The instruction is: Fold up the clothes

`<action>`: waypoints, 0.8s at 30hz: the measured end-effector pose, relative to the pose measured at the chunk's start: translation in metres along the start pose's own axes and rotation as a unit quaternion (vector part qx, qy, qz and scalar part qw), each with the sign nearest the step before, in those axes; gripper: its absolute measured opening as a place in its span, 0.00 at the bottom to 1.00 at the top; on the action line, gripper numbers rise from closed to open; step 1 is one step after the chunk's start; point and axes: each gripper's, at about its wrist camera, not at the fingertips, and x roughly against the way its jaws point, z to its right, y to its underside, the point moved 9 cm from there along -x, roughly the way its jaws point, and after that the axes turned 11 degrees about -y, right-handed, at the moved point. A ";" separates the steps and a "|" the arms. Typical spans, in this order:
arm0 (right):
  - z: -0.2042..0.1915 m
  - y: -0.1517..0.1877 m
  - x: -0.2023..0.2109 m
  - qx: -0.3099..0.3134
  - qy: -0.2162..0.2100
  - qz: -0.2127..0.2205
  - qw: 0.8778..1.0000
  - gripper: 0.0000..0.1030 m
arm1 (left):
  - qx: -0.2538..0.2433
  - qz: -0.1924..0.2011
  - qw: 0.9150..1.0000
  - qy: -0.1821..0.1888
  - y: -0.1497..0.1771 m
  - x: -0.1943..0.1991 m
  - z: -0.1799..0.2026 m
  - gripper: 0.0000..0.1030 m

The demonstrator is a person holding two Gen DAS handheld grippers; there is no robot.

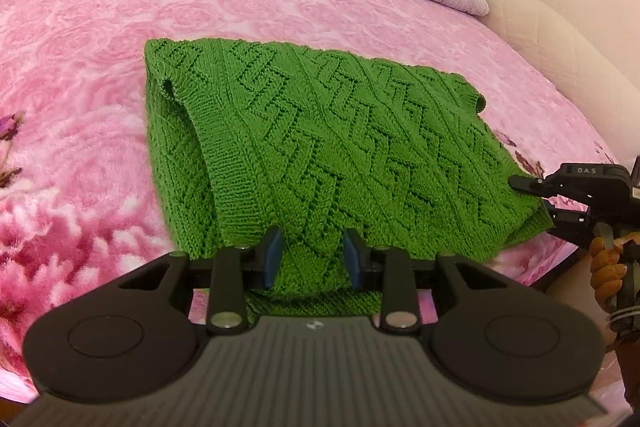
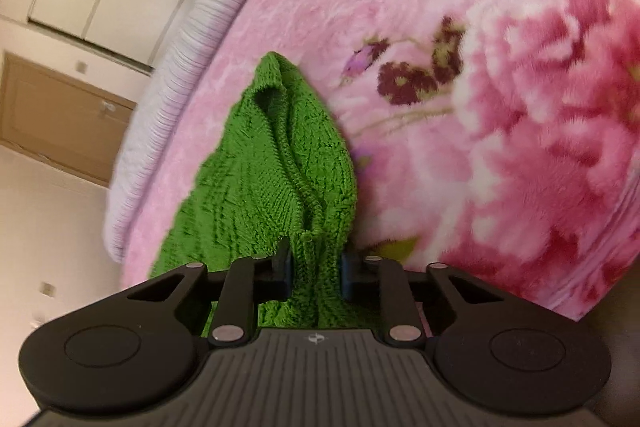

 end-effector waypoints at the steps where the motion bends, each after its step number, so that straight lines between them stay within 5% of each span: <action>1: -0.010 0.001 -0.001 0.039 0.030 -0.003 0.999 0.17 | 0.003 -0.001 1.000 0.001 0.000 0.001 -0.001 0.27; 3: -0.035 0.003 -0.004 0.137 0.102 -0.008 0.985 0.17 | 0.009 0.001 1.000 0.001 0.000 0.003 -0.003 0.27; 6: -0.090 0.019 -0.010 0.315 0.158 0.014 0.936 0.17 | 0.018 0.006 1.000 -0.002 0.000 0.009 -0.010 0.27; 11: -0.182 0.095 -0.026 0.550 0.090 0.024 0.830 0.17 | 0.070 0.014 0.997 0.015 -0.001 0.021 -0.031 0.27; 14: -0.195 0.146 -0.045 0.606 0.048 -0.024 0.794 0.17 | 0.106 0.016 0.994 0.024 -0.001 0.027 -0.047 0.27; 18: -0.187 0.183 -0.076 0.593 0.019 -0.106 0.798 0.25 | 0.141 0.010 0.989 0.032 0.002 0.032 -0.063 0.27; 19: -0.184 0.186 -0.078 0.582 0.014 -0.120 0.804 0.36 | 0.147 0.009 0.988 0.035 0.003 0.033 -0.065 0.27; 22: -0.186 0.179 -0.066 0.546 -0.016 -0.119 0.829 0.54 | 0.160 0.008 0.986 0.042 0.006 0.035 -0.069 0.28; 24: -0.191 0.163 -0.054 0.511 -0.040 -0.106 0.852 0.56 | 0.170 0.007 0.984 0.046 0.005 0.035 -0.071 0.28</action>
